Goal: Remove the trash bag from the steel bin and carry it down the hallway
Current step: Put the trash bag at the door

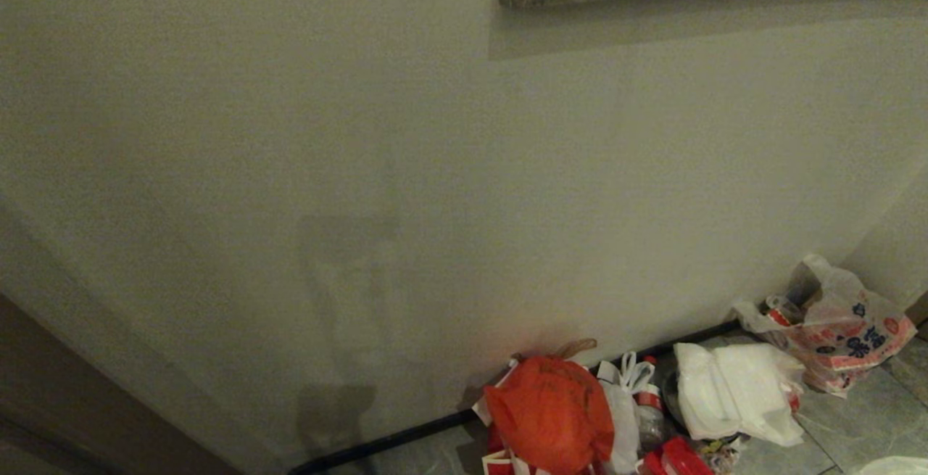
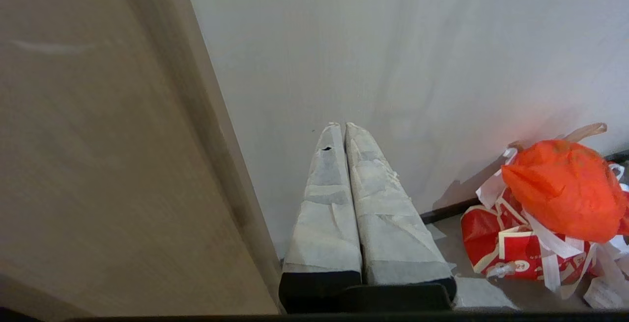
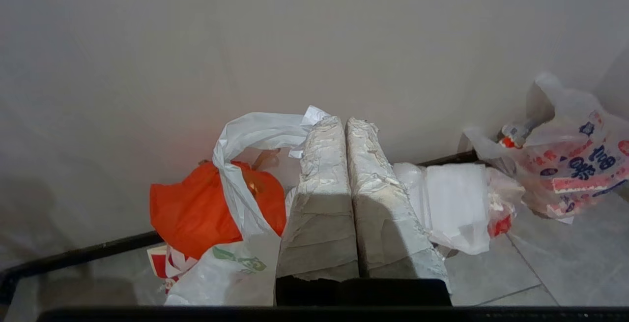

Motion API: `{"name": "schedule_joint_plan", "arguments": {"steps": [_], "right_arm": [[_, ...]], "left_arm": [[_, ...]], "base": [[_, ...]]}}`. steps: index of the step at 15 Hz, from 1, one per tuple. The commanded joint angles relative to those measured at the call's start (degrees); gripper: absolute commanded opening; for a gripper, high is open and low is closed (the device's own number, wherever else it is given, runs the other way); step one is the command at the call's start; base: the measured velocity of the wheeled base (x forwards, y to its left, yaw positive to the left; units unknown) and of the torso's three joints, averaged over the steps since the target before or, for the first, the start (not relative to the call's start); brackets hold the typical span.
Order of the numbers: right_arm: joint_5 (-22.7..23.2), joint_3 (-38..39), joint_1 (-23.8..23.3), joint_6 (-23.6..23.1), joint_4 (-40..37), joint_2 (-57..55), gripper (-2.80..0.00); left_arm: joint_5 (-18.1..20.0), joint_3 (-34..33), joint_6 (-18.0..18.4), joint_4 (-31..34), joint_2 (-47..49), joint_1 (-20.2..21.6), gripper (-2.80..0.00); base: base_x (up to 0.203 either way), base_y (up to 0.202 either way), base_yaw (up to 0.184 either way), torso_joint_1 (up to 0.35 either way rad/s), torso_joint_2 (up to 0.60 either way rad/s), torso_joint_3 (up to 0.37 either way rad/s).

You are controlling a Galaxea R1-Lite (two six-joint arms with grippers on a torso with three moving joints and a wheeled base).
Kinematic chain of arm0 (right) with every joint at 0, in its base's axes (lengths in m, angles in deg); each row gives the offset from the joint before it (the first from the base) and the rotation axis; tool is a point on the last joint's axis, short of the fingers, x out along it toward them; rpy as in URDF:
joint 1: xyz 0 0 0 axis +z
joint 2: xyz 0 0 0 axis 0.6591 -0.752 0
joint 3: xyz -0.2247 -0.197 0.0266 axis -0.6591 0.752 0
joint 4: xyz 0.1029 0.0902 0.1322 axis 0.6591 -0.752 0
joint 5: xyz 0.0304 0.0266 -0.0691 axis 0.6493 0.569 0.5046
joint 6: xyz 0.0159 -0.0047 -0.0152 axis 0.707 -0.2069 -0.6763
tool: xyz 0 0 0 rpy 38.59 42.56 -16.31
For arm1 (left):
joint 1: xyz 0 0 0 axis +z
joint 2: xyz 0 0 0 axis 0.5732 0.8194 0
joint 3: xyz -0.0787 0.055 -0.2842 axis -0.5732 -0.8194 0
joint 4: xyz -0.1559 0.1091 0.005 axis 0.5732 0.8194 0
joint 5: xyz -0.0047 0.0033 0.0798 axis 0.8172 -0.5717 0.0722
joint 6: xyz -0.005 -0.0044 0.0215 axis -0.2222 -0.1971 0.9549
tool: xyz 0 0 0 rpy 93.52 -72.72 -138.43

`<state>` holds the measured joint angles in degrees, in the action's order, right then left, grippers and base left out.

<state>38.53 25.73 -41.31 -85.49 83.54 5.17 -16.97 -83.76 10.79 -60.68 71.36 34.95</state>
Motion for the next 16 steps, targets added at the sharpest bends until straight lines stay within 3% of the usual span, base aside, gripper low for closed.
{"name": "schedule_joint_plan", "arguments": {"steps": [1,16], "right_arm": [[-0.01,1.41,-0.01,-0.04,0.05,0.01,-2.80],[-0.01,1.41,-0.01,-0.13,0.05,0.01,-2.80]], "left_arm": [[0.00,-0.02,-0.16,0.05,-0.02,0.02,-2.80],[0.00,-0.02,-0.16,0.05,-0.02,0.02,-2.80]], "base": [[0.000,0.000,0.000,0.000,0.00,-0.171],[0.000,0.000,0.000,0.003,0.00,-0.197]]}}
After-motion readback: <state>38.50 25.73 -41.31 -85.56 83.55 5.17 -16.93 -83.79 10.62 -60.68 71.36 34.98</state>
